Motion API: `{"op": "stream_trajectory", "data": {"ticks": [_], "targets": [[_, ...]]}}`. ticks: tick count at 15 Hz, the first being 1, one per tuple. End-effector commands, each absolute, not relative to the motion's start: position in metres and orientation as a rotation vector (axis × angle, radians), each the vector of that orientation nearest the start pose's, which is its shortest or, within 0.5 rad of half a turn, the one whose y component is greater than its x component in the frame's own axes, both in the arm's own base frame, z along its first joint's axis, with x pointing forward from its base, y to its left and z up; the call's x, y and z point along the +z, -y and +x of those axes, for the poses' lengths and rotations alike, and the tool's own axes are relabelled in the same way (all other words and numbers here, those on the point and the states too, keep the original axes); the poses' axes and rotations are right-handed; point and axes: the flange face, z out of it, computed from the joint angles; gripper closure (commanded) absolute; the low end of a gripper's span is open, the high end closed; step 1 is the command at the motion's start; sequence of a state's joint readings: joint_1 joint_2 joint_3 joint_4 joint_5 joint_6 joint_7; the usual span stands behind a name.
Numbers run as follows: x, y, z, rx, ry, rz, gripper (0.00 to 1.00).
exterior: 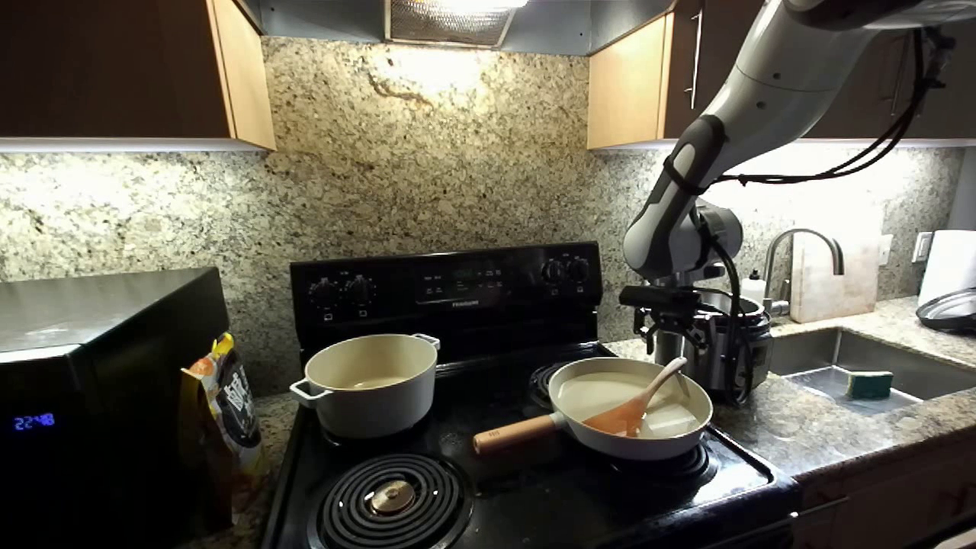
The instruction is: Stir the pan using the wooden spatula
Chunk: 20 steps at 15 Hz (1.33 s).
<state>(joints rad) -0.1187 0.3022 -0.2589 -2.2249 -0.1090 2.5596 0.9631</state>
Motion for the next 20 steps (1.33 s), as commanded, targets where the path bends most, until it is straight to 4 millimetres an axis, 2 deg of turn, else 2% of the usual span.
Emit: {"op": "stream_trajectory", "data": {"ticks": [1, 9, 20], "targets": [[0.243, 0.211, 0.510, -0.130, -1.913, -2.612, 0.00], [0.239, 0.225, 0.504, -0.116, -1.955, -2.582, 0.00], [0.236, 0.227, 0.507, -0.108, -1.961, -2.592, 0.00]]}}
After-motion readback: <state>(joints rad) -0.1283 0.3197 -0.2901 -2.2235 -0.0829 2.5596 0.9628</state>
